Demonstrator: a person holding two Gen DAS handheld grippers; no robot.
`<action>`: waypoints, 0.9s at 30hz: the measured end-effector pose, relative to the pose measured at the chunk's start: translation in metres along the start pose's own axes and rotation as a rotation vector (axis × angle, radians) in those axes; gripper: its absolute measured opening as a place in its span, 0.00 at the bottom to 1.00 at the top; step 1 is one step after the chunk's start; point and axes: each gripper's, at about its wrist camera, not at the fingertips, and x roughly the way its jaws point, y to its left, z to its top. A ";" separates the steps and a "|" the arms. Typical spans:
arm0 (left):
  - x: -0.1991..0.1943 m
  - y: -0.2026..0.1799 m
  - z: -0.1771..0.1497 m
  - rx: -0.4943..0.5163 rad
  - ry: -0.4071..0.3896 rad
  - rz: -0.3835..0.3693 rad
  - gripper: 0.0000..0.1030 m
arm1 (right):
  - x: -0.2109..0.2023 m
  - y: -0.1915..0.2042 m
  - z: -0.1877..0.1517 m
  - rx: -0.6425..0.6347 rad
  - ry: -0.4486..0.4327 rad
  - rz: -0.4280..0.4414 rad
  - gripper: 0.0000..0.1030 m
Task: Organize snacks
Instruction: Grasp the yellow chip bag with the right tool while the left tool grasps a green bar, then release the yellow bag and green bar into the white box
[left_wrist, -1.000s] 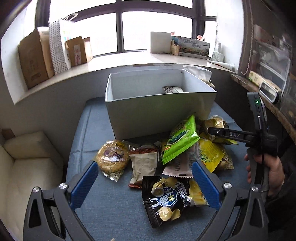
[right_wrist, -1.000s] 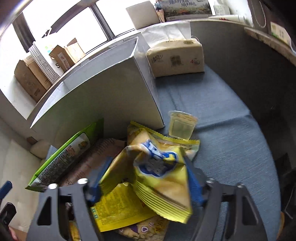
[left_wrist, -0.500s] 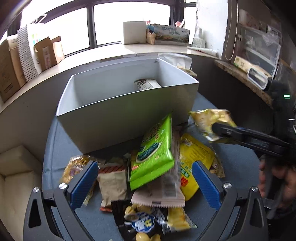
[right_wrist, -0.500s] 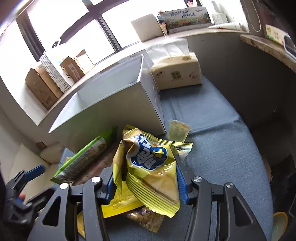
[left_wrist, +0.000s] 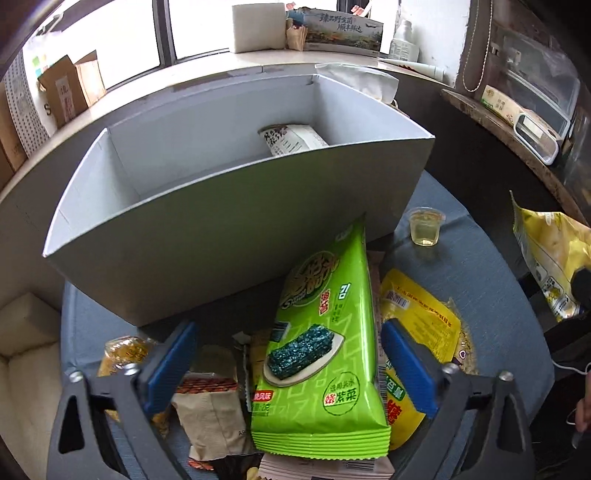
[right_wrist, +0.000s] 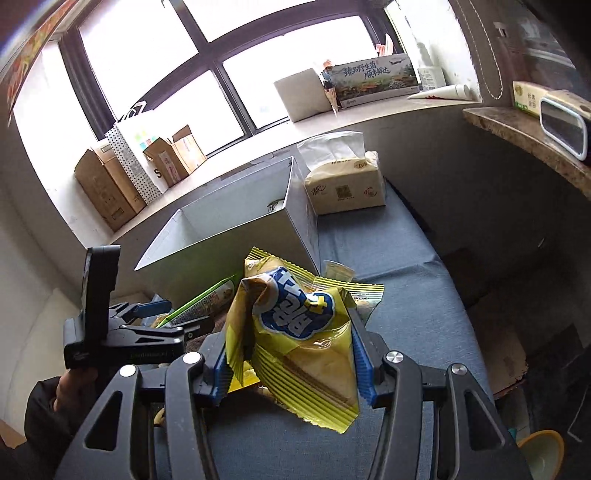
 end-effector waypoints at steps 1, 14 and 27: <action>0.000 -0.001 0.000 0.007 0.003 -0.034 0.66 | -0.001 -0.001 0.000 0.001 0.000 0.002 0.56; -0.056 -0.001 -0.008 -0.001 -0.120 -0.028 0.14 | 0.001 0.013 -0.004 -0.039 0.006 0.034 0.56; -0.113 0.083 0.068 -0.171 -0.308 0.070 0.14 | 0.061 0.084 0.087 -0.203 0.005 0.159 0.56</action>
